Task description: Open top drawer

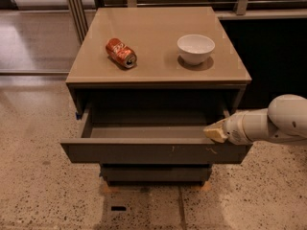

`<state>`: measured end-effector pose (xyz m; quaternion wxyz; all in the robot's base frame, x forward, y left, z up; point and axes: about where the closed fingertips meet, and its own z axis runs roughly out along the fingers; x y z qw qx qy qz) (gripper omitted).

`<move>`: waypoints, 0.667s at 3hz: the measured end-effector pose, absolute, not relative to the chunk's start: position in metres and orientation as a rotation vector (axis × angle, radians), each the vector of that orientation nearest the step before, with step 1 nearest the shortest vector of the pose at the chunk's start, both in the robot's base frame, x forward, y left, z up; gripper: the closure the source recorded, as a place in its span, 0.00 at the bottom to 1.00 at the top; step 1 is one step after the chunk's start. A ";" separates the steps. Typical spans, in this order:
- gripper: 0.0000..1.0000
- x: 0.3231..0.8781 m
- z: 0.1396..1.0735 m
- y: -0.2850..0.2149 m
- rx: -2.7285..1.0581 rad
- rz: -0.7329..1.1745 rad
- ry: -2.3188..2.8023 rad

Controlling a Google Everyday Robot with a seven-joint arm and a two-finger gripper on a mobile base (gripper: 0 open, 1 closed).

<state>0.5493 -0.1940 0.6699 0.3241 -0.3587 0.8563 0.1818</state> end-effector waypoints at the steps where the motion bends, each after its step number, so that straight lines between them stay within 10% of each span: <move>1: 1.00 0.544 0.671 -0.194 -0.945 0.495 2.245; 2: 1.00 0.526 0.671 -0.195 -0.955 0.546 2.231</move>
Offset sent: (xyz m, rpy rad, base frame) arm -0.0500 -0.0066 0.0031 0.0888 0.0306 0.0604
